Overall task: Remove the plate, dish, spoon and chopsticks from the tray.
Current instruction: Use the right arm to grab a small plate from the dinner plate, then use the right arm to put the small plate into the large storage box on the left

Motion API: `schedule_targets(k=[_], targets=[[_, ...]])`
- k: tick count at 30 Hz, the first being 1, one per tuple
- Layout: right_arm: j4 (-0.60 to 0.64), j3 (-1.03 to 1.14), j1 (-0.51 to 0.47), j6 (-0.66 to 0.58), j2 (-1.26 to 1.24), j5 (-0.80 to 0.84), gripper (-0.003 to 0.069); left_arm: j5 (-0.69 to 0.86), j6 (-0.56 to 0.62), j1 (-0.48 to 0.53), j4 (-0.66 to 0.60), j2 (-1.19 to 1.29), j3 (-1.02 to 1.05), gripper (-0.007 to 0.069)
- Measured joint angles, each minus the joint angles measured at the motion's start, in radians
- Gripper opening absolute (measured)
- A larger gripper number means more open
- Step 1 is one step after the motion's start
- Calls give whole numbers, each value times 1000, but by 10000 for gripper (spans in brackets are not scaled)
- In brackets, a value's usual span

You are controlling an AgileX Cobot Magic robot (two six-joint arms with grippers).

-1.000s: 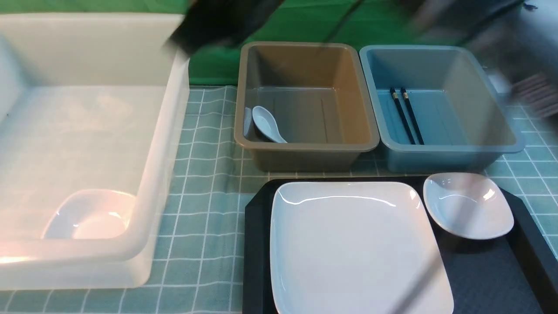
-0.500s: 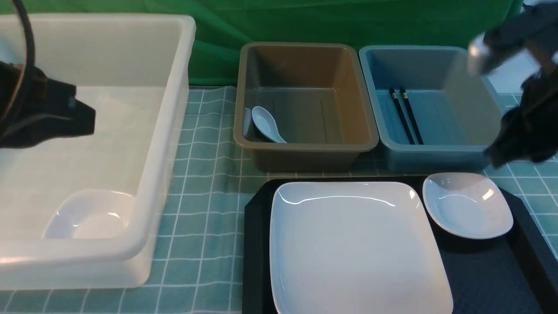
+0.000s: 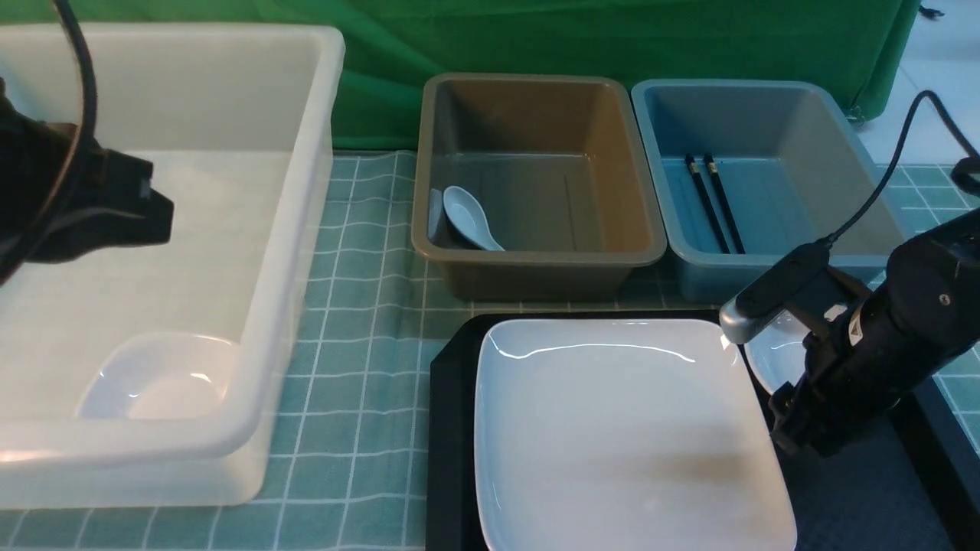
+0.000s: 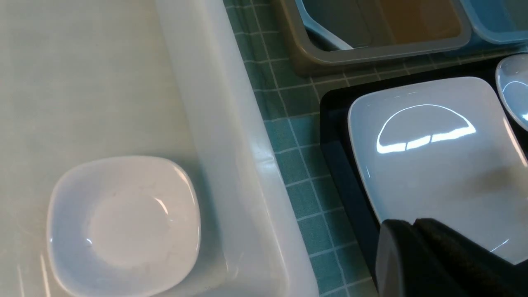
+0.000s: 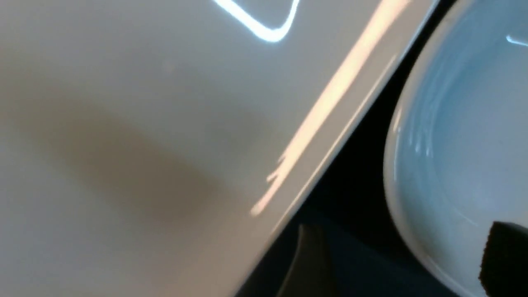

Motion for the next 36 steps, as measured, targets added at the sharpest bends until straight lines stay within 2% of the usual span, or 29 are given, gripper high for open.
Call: schedule_targets(k=[5, 15, 16, 19, 20, 21, 25, 30, 36], targets=[[-94, 0, 0, 68, 12, -14, 498, 7, 0, 0, 30, 0, 0, 11], [-126, 0, 0, 99, 70, -36, 430, 11, 0, 0, 61, 0, 0, 11], [-126, 0, 0, 104, 73, -40, 407, 11, 0, 0, 64, 0, 0, 11], [-133, -3, 1, 112, 71, -72, 235, 11, 0, 0, 67, 0, 0, 11], [-138, -7, 5, 110, 67, -95, 156, 11, 0, 0, 67, 0, 0, 11], [-148, -9, 5, 110, 64, -96, 136, 11, 0, 0, 67, 0, 0, 11], [-153, -10, 9, 111, 44, -66, 134, 11, 0, 0, 70, 0, 0, 11], [-122, -5, 16, 154, -70, 29, 64, 11, -8, -1, 70, 0, 0, 11], [-35, 1, 16, 186, -246, 69, 62, 11, -47, -1, 78, 0, 0, 11]])
